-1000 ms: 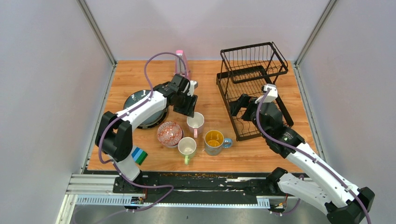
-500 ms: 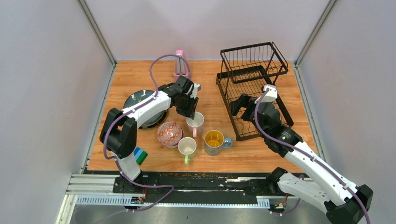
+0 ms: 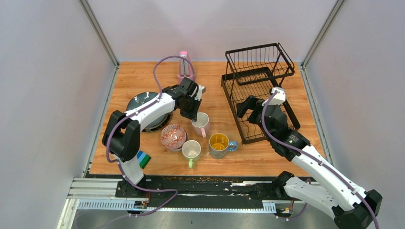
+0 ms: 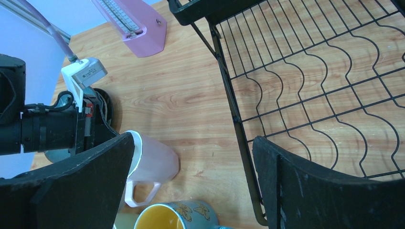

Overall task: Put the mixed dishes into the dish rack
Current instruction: Pick up the cup at the center of the board.

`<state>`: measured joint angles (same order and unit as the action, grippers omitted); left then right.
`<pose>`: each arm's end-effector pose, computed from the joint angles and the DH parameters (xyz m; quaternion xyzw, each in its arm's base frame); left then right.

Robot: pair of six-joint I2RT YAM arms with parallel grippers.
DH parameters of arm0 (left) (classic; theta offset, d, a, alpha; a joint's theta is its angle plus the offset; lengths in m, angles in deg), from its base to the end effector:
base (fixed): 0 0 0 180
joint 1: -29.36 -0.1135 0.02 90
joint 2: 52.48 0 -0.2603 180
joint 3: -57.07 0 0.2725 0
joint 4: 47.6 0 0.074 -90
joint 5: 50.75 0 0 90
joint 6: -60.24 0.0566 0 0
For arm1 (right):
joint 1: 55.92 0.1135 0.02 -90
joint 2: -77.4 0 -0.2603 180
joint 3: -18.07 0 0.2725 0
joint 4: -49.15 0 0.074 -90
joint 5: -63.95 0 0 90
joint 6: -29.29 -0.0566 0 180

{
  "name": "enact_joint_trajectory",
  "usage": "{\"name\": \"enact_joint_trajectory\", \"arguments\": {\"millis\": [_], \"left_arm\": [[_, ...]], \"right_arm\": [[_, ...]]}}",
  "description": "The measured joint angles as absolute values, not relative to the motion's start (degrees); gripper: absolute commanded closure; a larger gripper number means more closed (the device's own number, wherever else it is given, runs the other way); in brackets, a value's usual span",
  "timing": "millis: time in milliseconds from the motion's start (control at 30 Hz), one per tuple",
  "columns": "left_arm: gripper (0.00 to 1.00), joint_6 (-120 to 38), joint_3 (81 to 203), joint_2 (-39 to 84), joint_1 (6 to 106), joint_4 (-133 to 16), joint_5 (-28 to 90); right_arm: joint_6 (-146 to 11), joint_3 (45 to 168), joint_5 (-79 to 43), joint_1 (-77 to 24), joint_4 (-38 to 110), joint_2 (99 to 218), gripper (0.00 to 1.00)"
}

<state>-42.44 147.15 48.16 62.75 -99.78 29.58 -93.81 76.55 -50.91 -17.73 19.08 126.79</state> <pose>0.3249 -0.2255 0.2040 0.1936 0.9490 -0.1673 0.1840 0.2007 0.1276 0.3093 0.0861 0.8093 0.1783 0.5530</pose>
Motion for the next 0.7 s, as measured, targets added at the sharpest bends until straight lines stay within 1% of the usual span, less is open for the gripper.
{"name": "enact_joint_trajectory", "arguments": {"millis": [133,233,367,433,700], "left_arm": [[1.0,-42.44,147.15,48.16,62.73,-99.63,29.25],[1.0,-42.51,147.13,48.13,62.75,-99.49,29.28],[1.0,-42.86,146.04,47.35,62.75,-97.9,29.6],[1.0,-43.32,144.92,46.54,62.75,-96.67,30.08],[1.0,-47.06,137.69,38.5,61.77,-89.96,31.11]], "right_arm": [[-93.99,76.55,-51.54,-17.73,19.08,125.76,0.05],[-94.09,76.55,-51.56,-17.73,19.08,125.61,0.03],[-94.09,76.55,-51.48,-17.73,19.08,125.65,0.04],[-94.09,76.55,-51.24,-17.73,19.08,125.78,0.02],[-94.09,76.59,-49.92,-17.73,19.06,126.33,0.0]]}}
